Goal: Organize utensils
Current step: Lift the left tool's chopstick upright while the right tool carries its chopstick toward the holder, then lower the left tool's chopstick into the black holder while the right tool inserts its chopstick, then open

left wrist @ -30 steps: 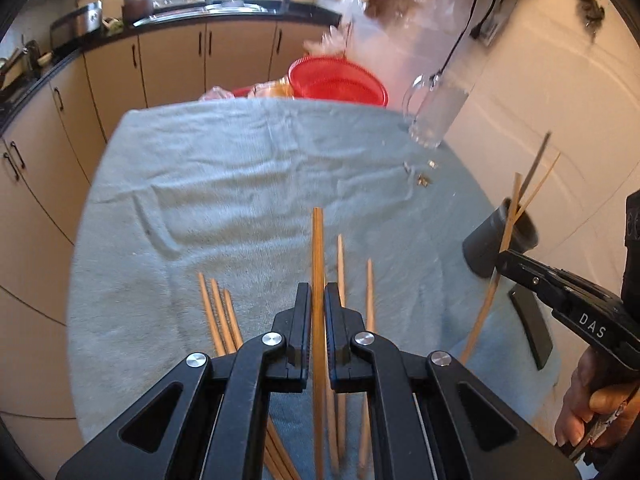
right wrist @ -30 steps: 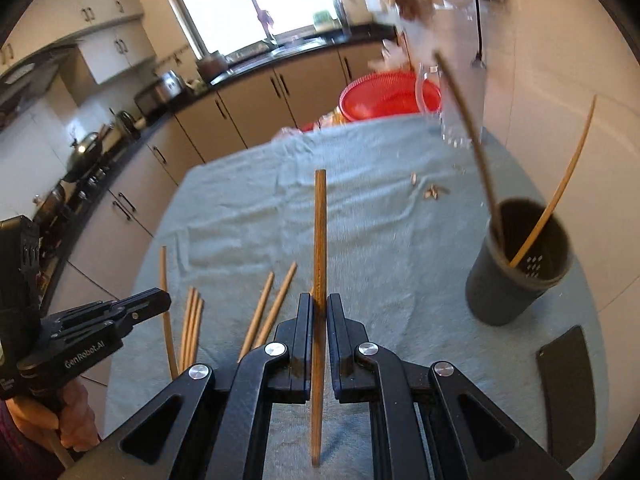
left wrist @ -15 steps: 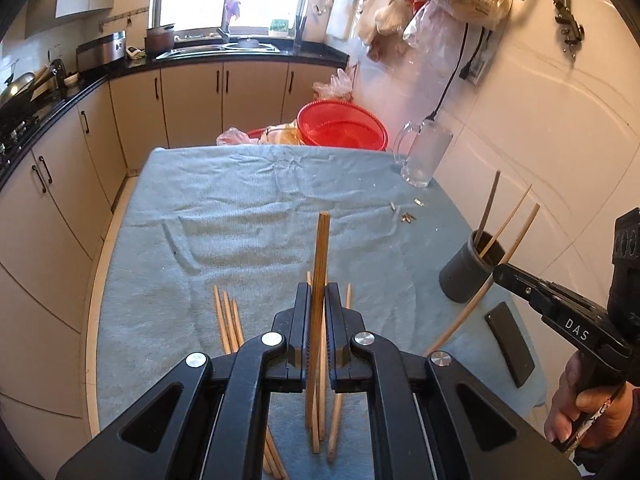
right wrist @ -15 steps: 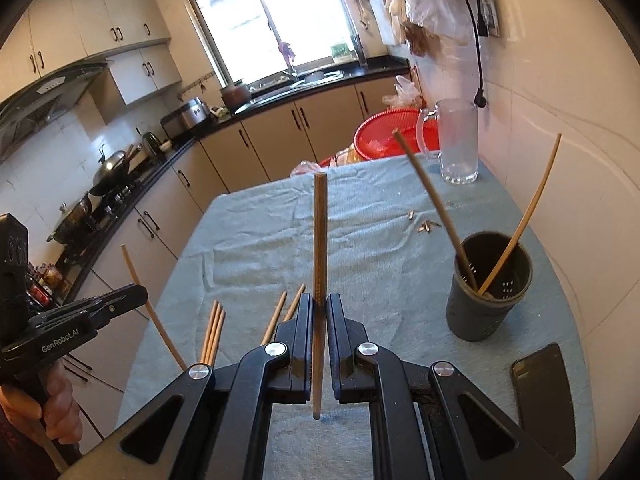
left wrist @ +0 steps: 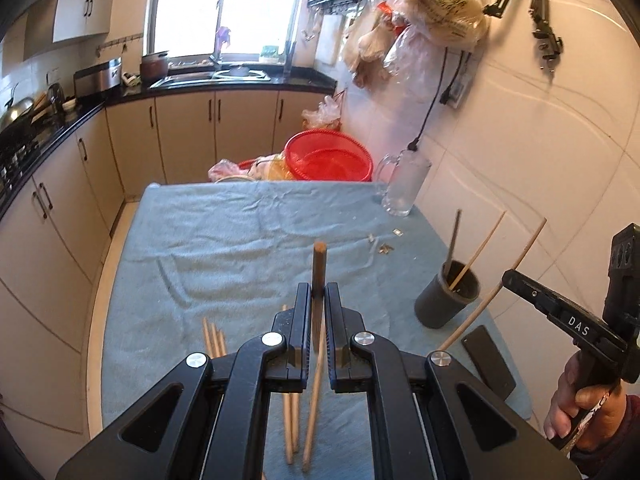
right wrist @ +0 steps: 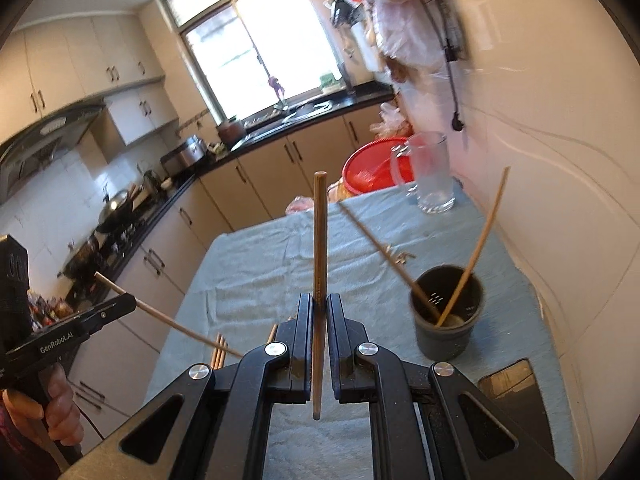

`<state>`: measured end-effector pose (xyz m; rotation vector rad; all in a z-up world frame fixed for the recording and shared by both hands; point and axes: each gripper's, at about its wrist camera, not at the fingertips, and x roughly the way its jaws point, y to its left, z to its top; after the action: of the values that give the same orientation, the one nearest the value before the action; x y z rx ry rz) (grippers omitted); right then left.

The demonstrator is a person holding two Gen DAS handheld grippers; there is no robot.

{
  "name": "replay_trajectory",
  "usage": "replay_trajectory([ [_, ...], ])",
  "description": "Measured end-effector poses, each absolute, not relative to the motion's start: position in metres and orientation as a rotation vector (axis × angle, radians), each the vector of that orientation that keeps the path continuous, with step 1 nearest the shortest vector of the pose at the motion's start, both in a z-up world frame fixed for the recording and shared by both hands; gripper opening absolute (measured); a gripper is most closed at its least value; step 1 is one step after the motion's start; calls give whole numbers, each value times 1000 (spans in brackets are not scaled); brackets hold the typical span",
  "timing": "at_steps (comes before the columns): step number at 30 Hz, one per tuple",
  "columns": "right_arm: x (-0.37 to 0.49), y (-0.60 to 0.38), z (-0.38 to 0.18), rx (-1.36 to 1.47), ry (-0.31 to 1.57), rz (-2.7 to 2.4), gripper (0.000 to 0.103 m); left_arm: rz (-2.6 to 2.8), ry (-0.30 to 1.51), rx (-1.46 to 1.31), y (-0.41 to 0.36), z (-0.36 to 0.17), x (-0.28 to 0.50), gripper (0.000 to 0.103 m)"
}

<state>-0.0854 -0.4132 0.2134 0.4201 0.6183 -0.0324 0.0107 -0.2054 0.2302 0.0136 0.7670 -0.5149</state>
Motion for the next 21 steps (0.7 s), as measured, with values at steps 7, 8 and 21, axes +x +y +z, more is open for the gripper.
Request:
replay_trajectory([
  [7, -107, -456, 241, 472, 535, -117, 7, -589, 730, 13, -233, 257, 9, 6],
  [8, -111, -463, 245, 479, 523, -130, 7, -600, 723, 15, -238, 261, 8, 6],
  [21, -128, -531, 274, 523, 431, -249, 7, -763, 657, 2, -313, 314, 9, 6],
])
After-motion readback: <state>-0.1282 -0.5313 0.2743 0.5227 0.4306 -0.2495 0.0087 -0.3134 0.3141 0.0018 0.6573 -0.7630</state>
